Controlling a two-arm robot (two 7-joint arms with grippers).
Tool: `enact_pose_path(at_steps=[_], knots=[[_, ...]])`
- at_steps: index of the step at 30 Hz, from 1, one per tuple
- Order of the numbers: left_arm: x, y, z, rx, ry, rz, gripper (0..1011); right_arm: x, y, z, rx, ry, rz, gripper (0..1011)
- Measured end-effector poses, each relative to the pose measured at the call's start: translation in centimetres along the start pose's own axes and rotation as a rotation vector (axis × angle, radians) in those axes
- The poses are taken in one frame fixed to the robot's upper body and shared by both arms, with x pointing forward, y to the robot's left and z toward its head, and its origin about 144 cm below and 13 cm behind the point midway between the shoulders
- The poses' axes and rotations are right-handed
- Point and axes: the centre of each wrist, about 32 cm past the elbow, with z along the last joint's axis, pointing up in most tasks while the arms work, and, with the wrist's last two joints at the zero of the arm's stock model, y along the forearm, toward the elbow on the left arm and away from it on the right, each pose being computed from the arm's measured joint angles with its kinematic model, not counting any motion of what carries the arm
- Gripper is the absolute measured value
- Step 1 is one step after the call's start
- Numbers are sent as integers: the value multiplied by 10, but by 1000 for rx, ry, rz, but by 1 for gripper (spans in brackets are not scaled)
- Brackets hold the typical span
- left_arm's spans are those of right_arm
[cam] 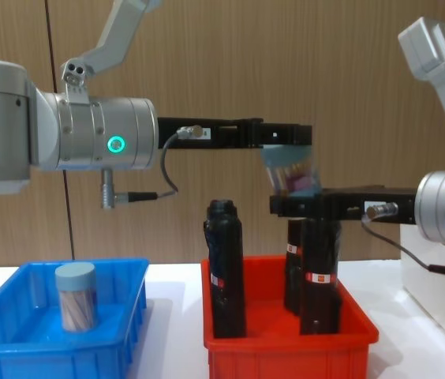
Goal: Pick the cotton swabs from the blue box and place them into the white box.
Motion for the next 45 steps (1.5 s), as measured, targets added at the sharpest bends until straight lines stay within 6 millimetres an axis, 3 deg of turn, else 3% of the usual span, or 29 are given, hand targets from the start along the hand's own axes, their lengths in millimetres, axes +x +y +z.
enact_pose_path(at_steps=[9,22,35,45], knots=[[0,0,0,-1,0,0,669,2,6,0,12,11,11,747],[0,0,0,-4,0,-1,672,2,8,2,28,20,17,729],[0,0,-1,4,1,-1,993,1,7,4,46,26,22,727],[0,0,0,1,1,-1,1003,0,5,3,51,29,18,727]])
